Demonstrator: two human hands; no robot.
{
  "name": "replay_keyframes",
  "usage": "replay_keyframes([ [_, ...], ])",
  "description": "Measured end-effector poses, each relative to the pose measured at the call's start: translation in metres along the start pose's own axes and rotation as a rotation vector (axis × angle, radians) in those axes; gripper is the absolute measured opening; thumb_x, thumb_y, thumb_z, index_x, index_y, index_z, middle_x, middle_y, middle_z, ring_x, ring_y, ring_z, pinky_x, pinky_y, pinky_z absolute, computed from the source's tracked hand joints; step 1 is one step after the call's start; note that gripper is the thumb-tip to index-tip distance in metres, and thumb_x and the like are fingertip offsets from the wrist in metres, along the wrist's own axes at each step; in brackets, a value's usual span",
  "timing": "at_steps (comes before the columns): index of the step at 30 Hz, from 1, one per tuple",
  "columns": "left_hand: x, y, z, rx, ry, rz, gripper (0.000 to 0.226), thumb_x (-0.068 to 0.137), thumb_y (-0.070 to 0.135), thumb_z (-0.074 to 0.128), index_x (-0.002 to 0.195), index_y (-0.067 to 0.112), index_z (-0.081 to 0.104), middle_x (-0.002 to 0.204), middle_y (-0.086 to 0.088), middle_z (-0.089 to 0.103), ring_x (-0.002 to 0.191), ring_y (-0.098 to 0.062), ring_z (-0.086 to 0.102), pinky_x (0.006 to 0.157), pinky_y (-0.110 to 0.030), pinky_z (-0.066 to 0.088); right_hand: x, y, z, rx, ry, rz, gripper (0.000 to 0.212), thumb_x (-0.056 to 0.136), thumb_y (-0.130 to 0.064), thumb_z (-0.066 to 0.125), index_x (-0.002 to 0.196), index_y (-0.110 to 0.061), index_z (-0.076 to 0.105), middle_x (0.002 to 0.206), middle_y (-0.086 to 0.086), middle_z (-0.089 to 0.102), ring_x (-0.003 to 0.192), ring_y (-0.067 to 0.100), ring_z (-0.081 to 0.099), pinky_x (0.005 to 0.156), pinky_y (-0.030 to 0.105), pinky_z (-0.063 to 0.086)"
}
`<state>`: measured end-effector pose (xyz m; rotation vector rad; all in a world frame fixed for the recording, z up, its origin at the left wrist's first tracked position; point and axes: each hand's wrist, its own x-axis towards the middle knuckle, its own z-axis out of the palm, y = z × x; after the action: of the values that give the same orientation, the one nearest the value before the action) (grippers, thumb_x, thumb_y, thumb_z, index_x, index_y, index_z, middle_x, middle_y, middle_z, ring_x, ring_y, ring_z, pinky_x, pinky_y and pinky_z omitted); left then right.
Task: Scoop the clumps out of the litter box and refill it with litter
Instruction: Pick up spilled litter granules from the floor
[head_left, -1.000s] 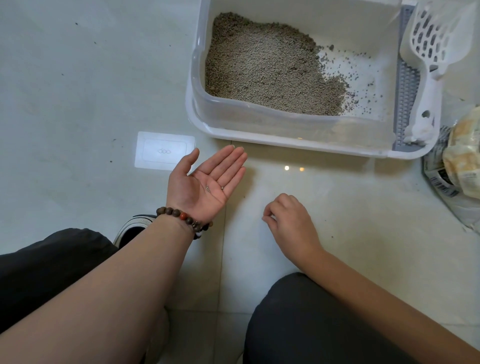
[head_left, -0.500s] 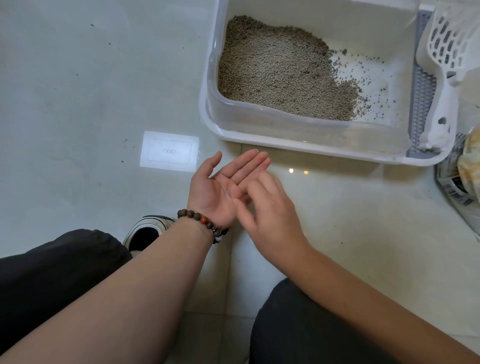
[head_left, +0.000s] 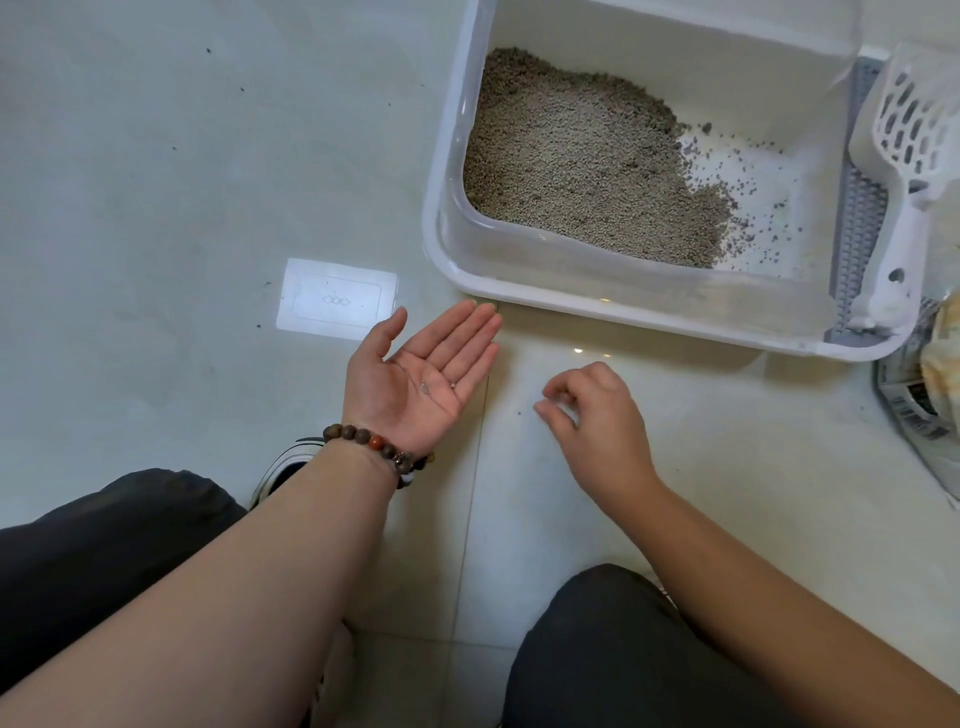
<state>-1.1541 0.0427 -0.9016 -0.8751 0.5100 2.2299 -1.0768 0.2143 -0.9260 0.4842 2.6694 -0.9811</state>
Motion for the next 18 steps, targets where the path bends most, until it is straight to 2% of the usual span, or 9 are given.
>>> replay_keyframes([
  [5, 0.001, 0.002, 0.000, -0.018, -0.005, -0.002, 0.052, 0.094, 0.035, 0.041, 0.099, -0.006, 0.071, 0.118, -0.021, 0.066, 0.110, -0.030, 0.064, 0.097, -0.045, 0.047, 0.011, -0.003, 0.013, -0.164, -0.106, -0.054, 0.019, 0.082, -0.024, 0.070, 0.095, -0.011, 0.065, 0.096, 0.001, 0.052, 0.098, 0.020, 0.048, 0.078, 0.025, 0.034],
  [18, -0.001, -0.005, -0.002, -0.017, 0.003, -0.036, 0.051, 0.093, 0.035, 0.042, 0.101, -0.006, 0.071, 0.119, -0.022, 0.065, 0.111, -0.031, 0.063, 0.098, -0.045, 0.047, 0.006, -0.007, 0.024, -0.243, -0.114, -0.208, 0.006, 0.083, -0.013, 0.065, 0.083, -0.007, 0.064, 0.087, 0.008, 0.055, 0.087, 0.029, 0.053, 0.076, 0.036, 0.042],
])
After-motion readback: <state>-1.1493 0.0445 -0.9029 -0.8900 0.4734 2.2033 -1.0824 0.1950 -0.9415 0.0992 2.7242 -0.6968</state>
